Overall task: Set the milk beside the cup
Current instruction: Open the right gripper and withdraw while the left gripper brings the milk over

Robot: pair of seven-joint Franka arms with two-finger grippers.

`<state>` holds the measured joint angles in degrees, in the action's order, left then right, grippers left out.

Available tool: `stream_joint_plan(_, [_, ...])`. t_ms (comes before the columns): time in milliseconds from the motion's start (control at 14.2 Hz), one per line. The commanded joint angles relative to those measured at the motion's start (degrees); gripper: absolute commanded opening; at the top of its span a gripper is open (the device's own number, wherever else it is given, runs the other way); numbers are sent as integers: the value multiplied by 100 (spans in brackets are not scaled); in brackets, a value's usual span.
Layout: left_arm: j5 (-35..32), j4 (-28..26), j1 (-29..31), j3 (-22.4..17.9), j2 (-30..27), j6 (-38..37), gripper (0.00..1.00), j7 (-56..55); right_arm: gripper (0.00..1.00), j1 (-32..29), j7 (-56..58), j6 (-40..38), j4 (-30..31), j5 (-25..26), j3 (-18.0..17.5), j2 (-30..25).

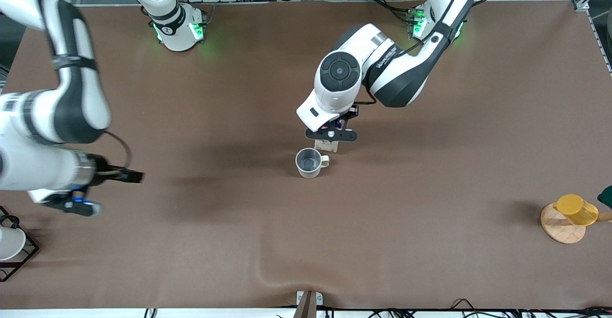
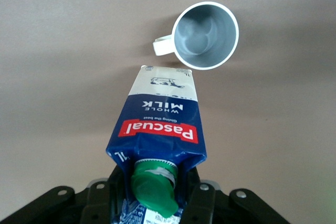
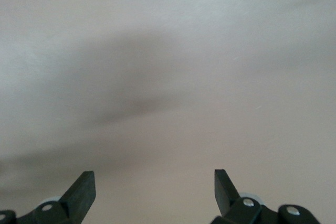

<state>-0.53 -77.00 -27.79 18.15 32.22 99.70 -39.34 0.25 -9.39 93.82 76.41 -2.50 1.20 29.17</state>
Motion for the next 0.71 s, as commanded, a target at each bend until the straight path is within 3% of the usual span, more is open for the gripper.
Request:
stream_joint_plan(0, [71,273,-201,-75,214,128,47,-256,100,-113,262,-83,216,162,-137,-542])
stream_joint_plan(423, [71,274,-376,-75,460,585,47,-873,100,-350,218,-725,233,135,-146,-1403])
stream_joint_plan(635, [71,274,-376,-119,566,673,47,-882,100,-359,209,-638,663,127,-155,-1913])
